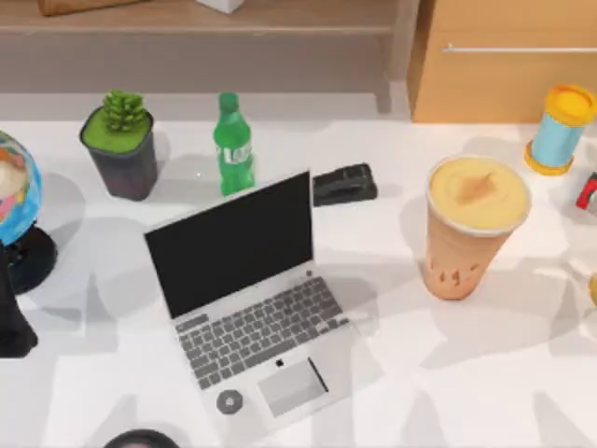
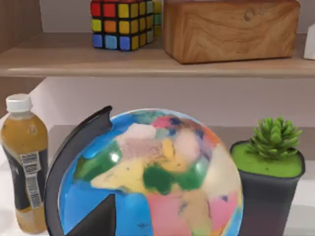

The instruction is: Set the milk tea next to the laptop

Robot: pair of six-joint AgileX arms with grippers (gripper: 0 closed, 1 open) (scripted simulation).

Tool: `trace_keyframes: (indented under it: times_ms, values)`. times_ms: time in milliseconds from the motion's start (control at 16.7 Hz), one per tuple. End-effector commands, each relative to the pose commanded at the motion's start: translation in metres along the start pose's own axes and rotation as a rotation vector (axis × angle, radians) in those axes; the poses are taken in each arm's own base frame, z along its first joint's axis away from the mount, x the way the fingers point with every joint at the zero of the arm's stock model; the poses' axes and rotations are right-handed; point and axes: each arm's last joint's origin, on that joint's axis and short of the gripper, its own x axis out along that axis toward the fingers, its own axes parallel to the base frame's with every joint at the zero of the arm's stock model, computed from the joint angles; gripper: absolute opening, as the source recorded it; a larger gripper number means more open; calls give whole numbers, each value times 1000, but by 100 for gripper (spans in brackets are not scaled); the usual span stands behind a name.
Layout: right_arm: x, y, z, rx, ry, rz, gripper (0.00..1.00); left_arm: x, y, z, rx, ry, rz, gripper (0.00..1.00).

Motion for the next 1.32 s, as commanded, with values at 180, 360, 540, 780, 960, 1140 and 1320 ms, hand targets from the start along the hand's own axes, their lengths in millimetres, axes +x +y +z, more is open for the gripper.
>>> trace_keyframes:
  times_ms: [180, 360, 540, 780, 960, 1140, 1320]
  values:
    - [0, 1, 1, 1, -3, 2, 100, 0, 0, 0, 0, 0, 0, 100]
    - [4, 7, 10, 12, -25, 23, 100, 0, 0, 0, 0, 0, 0, 100]
    - [13, 19, 23, 36, -55, 55, 100, 0, 0, 0, 0, 0, 0, 100]
    - [31, 50, 40, 86, -83, 108, 100, 0, 0, 0, 0, 0, 0, 100]
    - [45, 84, 42, 124, -79, 141, 100, 0, 0, 0, 0, 0, 0, 100]
    - [52, 124, 28, 141, -45, 150, 100, 0, 0, 0, 0, 0, 0, 100]
    - [51, 157, -2, 118, 12, 124, 100, 0, 0, 0, 0, 0, 0, 100]
